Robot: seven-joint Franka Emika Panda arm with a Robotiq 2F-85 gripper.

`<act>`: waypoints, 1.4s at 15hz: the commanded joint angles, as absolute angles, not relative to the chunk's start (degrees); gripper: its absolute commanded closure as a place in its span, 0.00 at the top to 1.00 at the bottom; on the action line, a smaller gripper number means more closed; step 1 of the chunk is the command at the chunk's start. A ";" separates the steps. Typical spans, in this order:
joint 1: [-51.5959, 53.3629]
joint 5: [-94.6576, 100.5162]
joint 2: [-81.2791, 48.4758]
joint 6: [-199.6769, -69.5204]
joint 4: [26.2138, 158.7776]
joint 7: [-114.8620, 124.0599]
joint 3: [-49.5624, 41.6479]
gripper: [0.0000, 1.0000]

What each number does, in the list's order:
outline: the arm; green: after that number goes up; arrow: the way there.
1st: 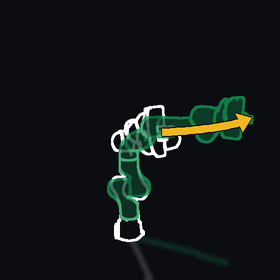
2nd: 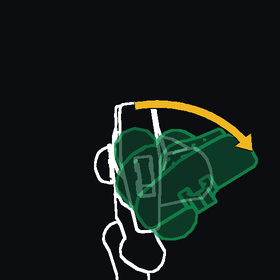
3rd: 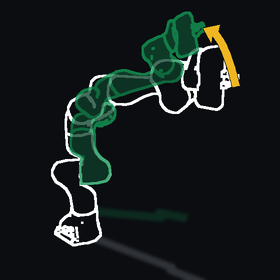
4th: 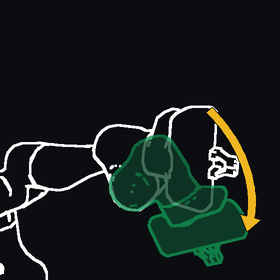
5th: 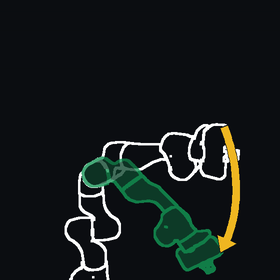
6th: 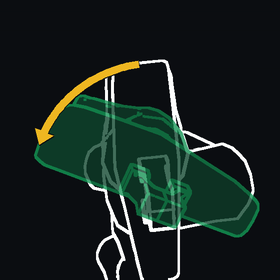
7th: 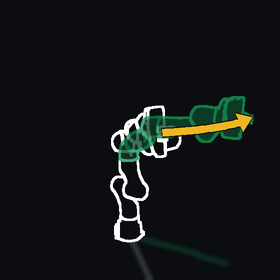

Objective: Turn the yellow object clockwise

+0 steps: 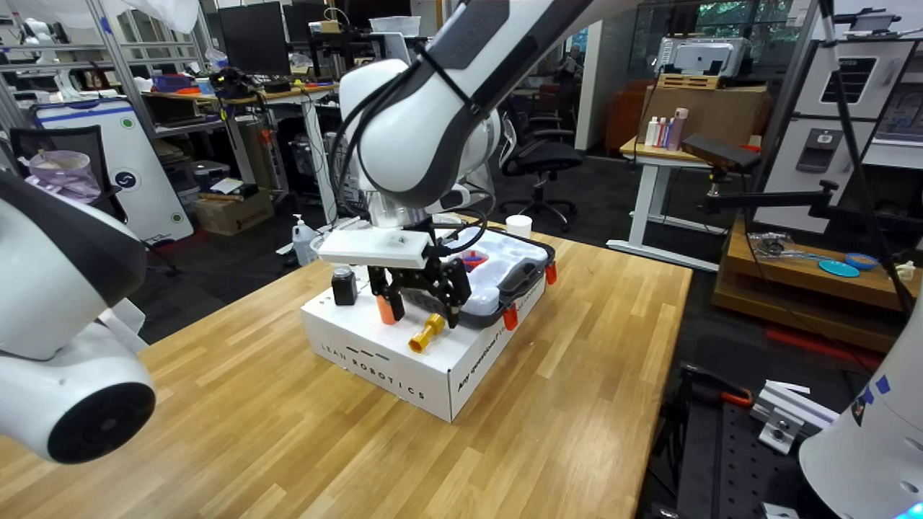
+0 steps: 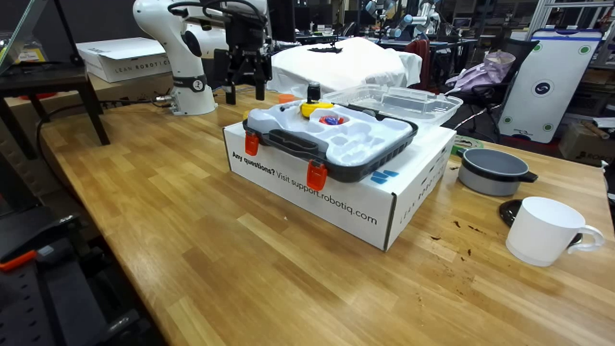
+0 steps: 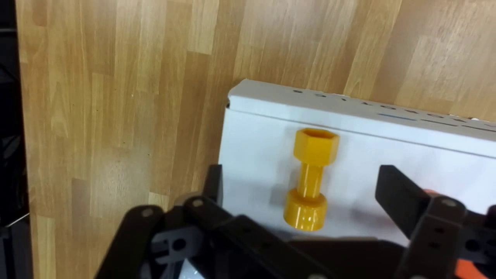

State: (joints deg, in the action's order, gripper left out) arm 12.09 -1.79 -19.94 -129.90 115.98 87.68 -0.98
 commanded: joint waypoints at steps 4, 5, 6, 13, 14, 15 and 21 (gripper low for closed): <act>10.56 -3.28 -8.32 -132.49 126.72 85.22 1.30 1.00; 10.38 -3.84 -6.44 -132.95 128.43 84.69 1.62 1.00; 10.21 -4.41 -4.64 -133.26 130.00 84.24 1.91 1.00; 8.63 -5.14 3.01 -130.55 135.74 83.04 3.32 1.00; 8.54 -5.14 3.20 -130.55 135.76 83.11 3.46 1.00; 8.54 -5.11 2.82 -130.57 135.55 83.14 3.53 1.00; 8.47 -5.06 1.86 -130.61 135.11 83.24 3.74 1.00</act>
